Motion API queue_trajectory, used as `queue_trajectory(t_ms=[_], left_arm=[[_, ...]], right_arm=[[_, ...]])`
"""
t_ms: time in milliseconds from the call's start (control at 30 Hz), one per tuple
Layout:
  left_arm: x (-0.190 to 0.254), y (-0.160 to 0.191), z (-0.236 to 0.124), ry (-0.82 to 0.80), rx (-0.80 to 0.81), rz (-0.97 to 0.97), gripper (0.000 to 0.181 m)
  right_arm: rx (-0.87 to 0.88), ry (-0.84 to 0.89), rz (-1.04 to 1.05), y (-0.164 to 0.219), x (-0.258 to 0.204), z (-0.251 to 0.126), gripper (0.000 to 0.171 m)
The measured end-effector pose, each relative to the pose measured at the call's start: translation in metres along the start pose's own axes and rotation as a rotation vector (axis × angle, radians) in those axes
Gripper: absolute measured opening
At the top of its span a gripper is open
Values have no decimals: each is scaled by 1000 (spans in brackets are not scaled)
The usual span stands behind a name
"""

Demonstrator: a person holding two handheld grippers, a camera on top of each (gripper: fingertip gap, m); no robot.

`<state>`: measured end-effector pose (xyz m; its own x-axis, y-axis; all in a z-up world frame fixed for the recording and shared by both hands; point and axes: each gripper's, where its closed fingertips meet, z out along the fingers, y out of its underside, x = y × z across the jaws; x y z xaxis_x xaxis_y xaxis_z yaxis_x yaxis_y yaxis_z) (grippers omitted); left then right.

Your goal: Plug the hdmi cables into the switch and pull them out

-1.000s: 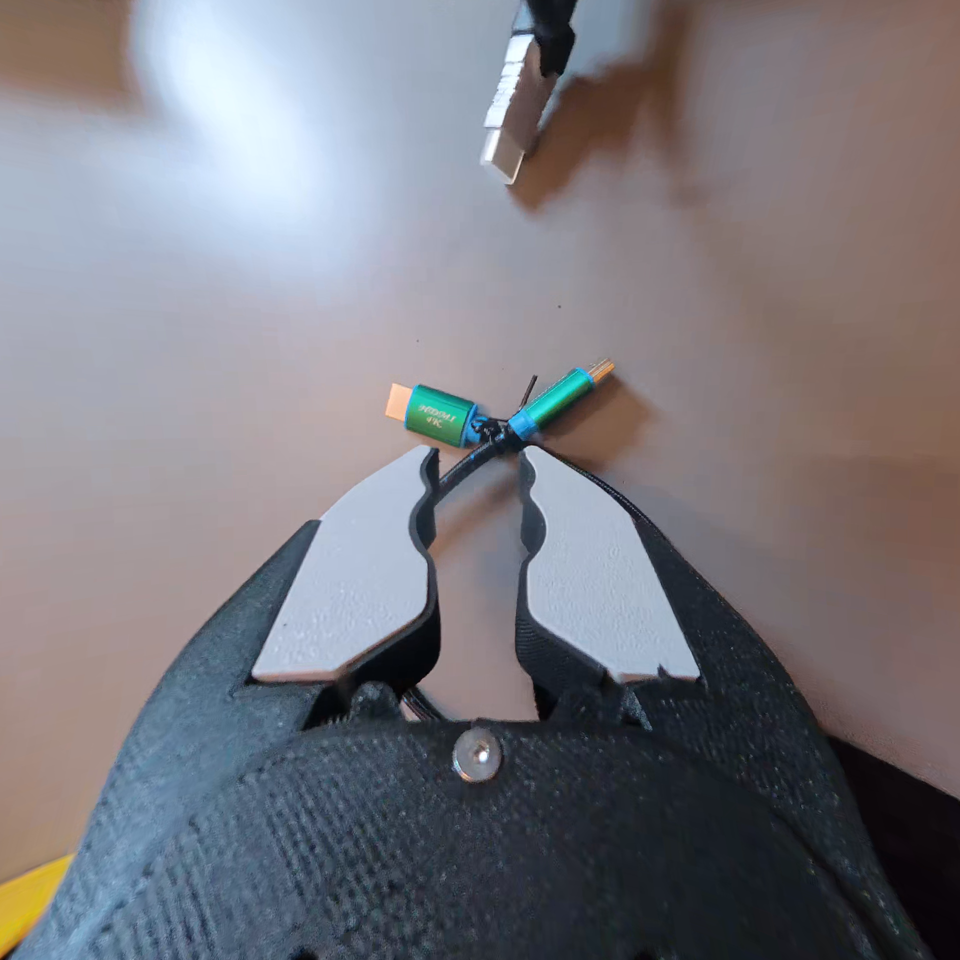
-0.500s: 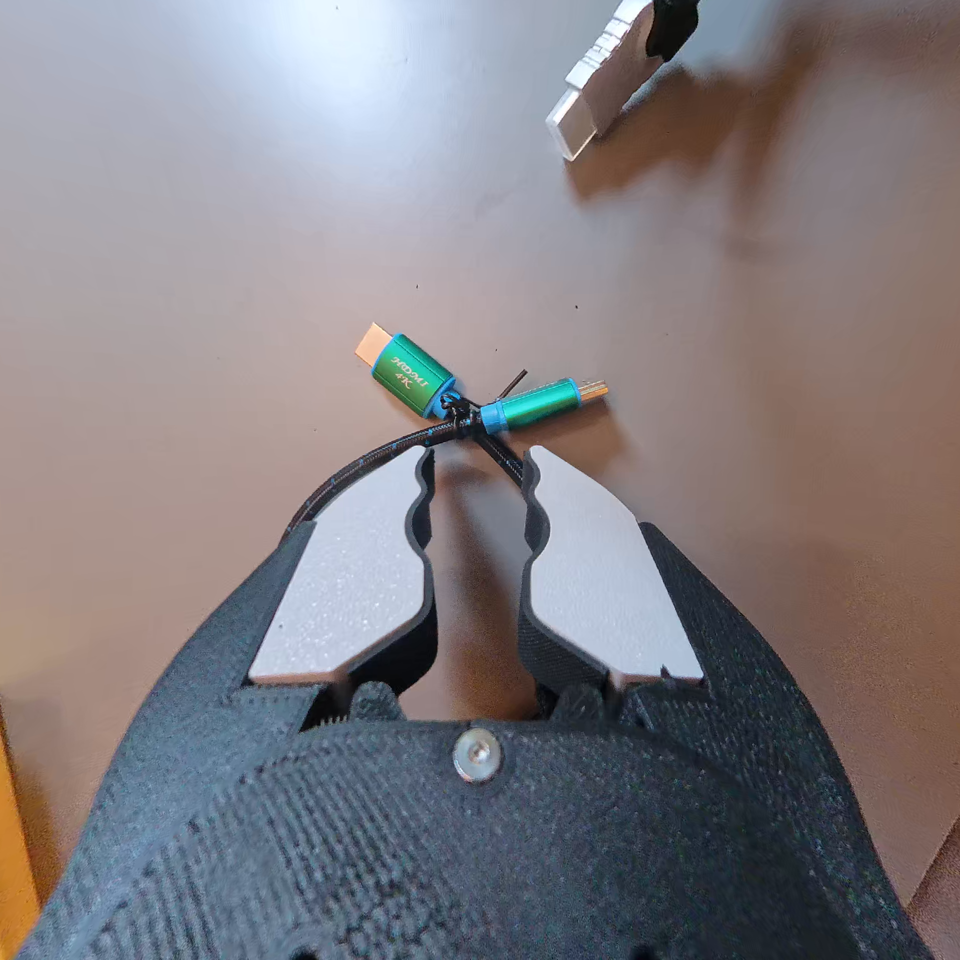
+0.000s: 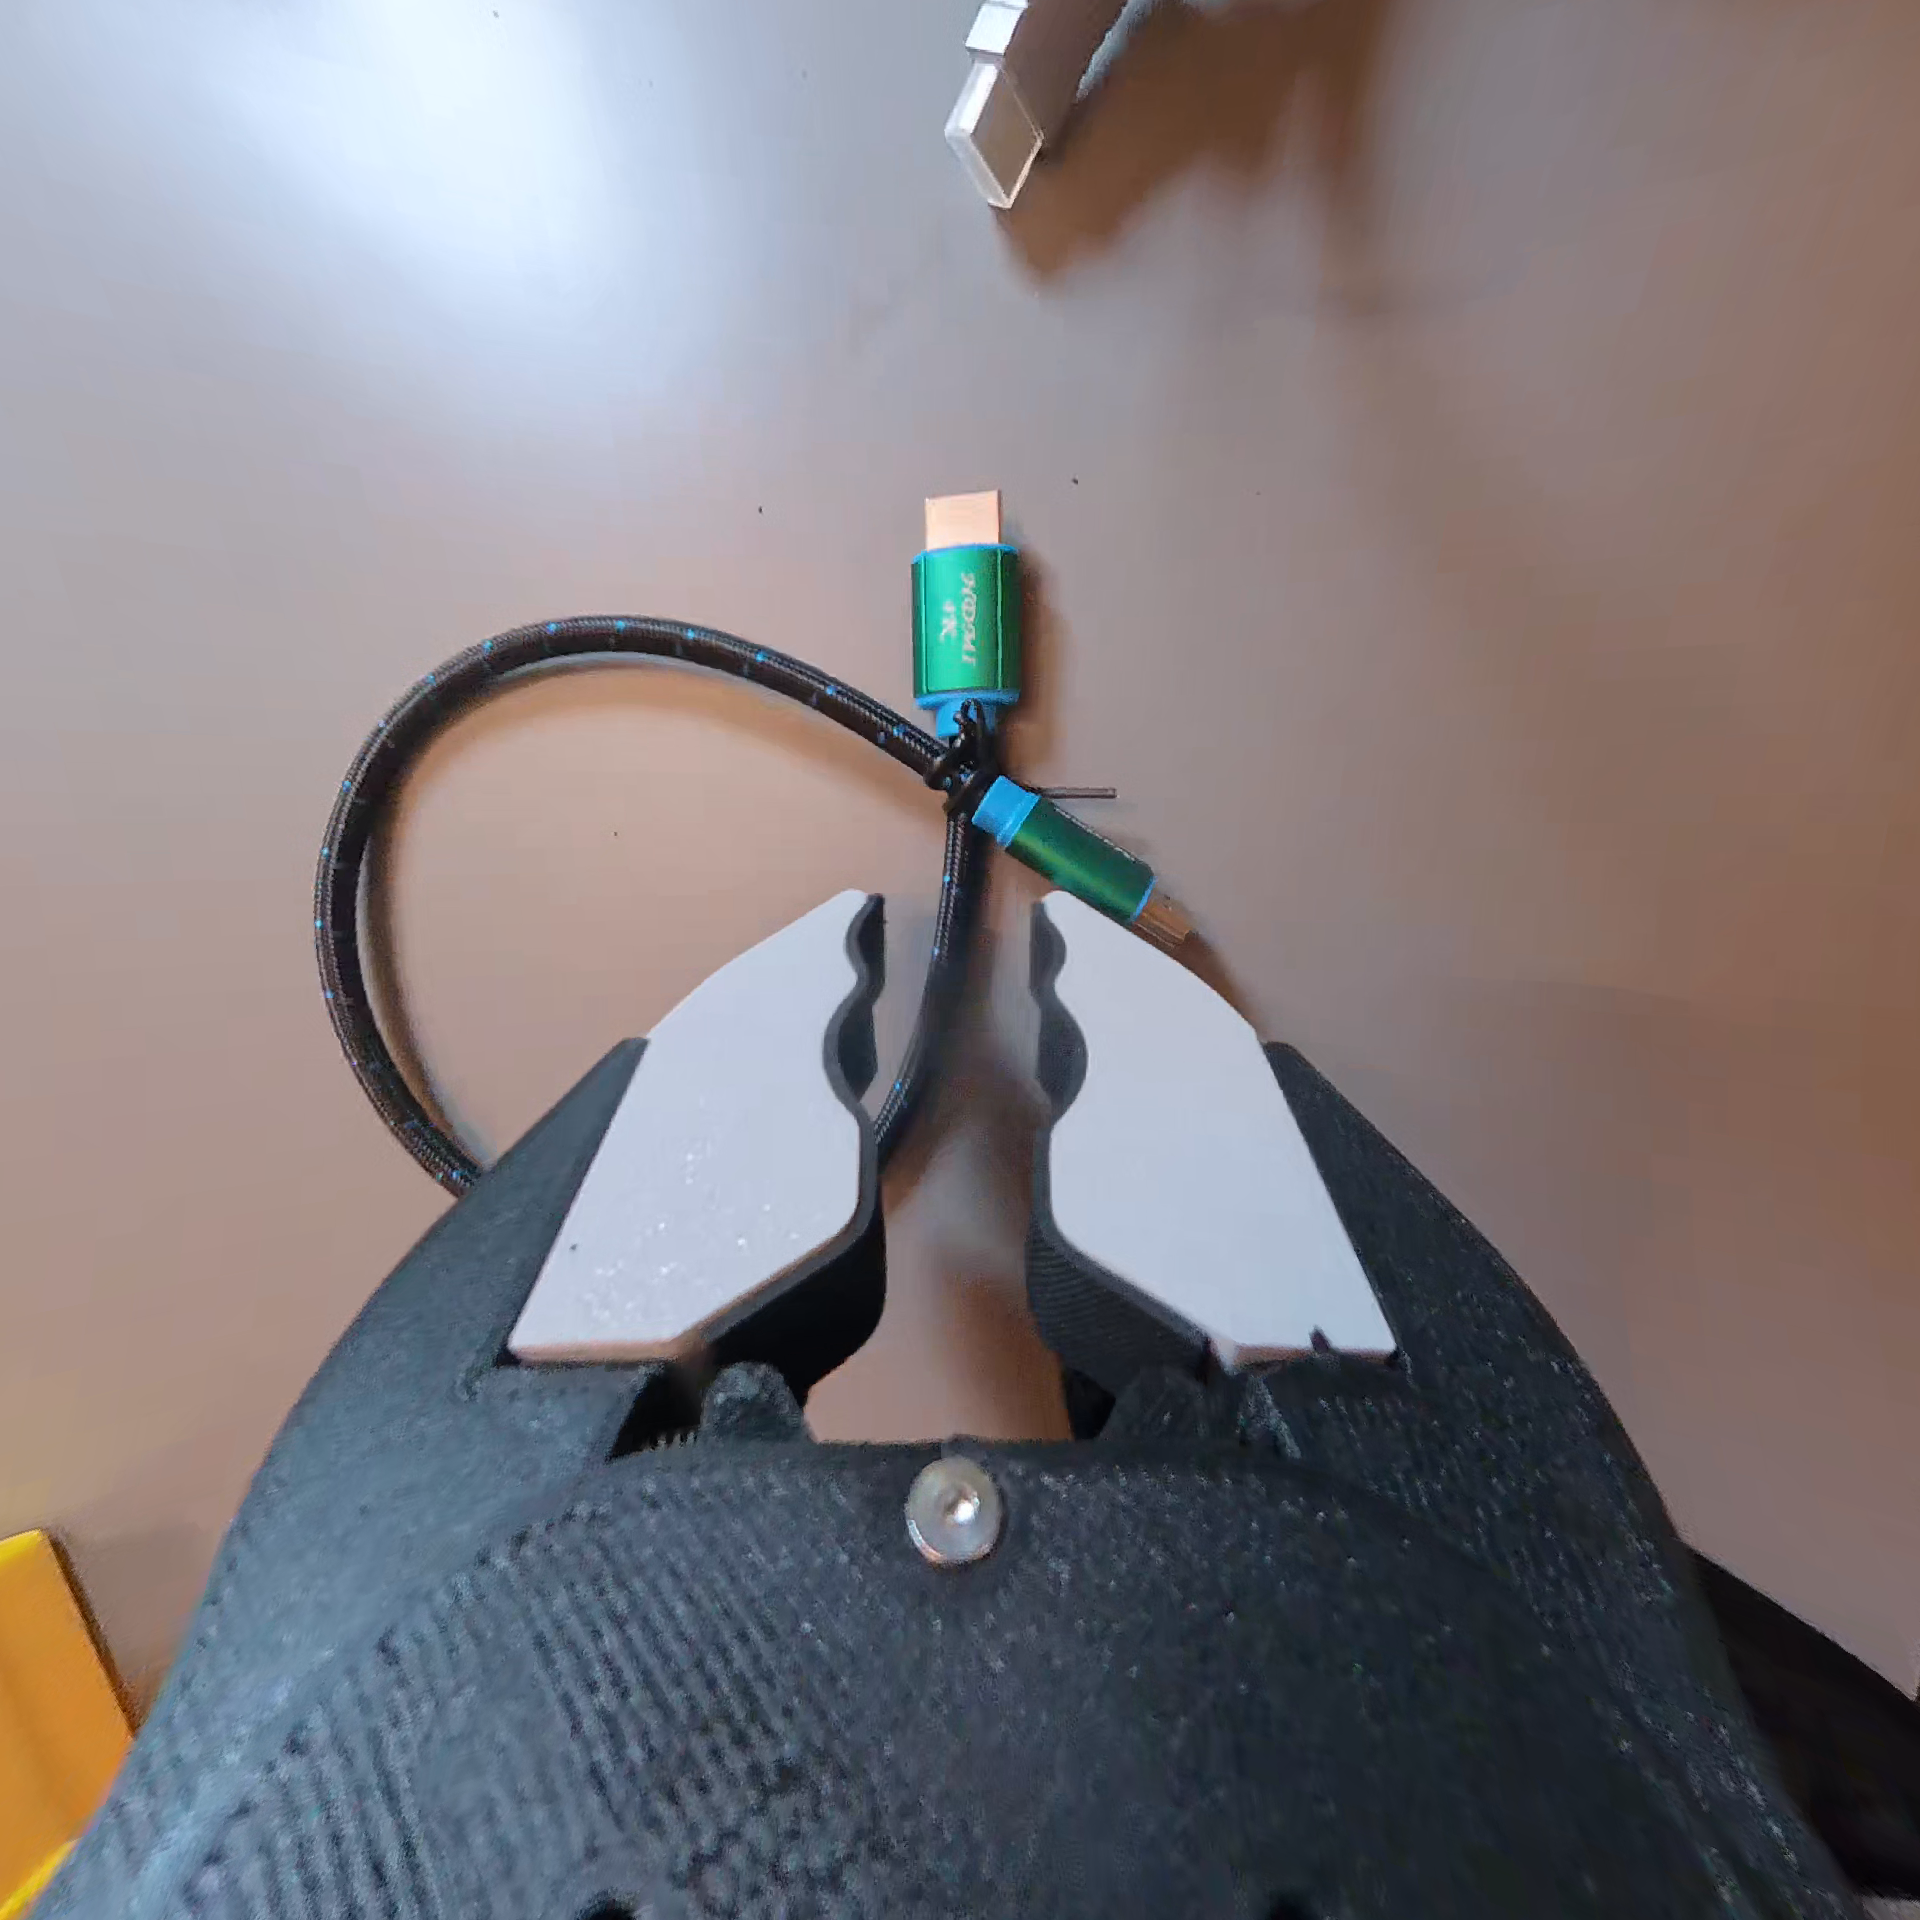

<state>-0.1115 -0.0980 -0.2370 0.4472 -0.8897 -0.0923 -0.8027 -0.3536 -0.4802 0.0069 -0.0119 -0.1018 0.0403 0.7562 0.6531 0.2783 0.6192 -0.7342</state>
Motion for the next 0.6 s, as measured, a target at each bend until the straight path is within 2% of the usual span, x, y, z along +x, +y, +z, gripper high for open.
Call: queue_trajectory(t_ms=[167,300,367,600], left_arm=[[-1,-22,-10,15,155,-108,31],[4,-23,11,38,85,-173,46],[3,-15,22,22,15,-176,41],[-1,-22,23,-45,11,-108,16]], right_arm=[[-1,-8,3,1,-2,2,24],[-7,-9,-3,1,-3,3,23],[-4,-4,-7,0,-2,2,23],[-4,-6,-9,1,-3,2,24]])
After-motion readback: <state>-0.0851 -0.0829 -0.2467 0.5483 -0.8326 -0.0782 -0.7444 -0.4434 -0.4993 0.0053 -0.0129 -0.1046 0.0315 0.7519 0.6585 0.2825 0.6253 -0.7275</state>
